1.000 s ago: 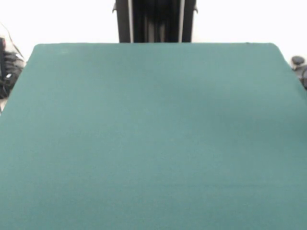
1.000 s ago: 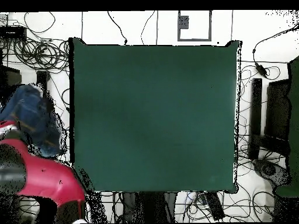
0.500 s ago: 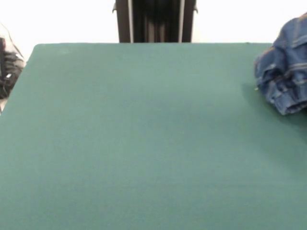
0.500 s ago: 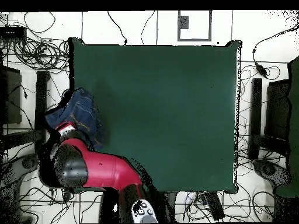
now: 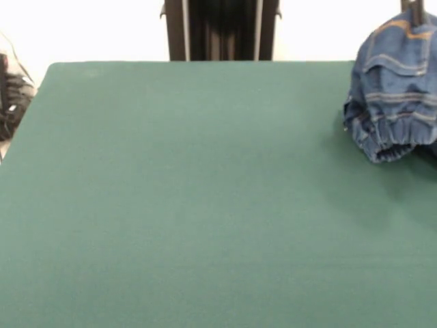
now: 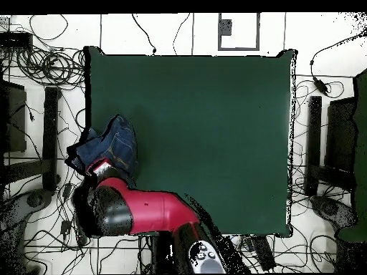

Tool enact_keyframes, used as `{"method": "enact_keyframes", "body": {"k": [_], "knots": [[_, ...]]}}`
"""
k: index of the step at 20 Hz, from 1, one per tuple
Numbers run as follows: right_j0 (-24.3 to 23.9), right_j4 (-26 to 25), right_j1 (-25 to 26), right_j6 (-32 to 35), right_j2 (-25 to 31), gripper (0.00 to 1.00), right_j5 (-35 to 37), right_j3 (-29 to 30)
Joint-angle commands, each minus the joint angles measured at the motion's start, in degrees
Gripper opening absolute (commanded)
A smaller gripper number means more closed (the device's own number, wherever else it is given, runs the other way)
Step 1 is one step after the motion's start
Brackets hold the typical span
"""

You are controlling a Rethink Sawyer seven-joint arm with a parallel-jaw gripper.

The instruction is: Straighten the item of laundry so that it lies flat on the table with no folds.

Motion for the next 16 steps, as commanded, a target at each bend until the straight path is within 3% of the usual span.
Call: {"method": "enact_keyframes", "body": {"k": [1,8,16], "knots": [[-10.95,-10.76,6.42,-10.56,10.93,0.00,2.39,3.03],[-28.79,-22.23,15.00,-17.34,22.51,0.00,9.33,1.30],[-43.16,-28.45,23.29,-23.73,34.47,0.00,21.80,-0.56]]}}
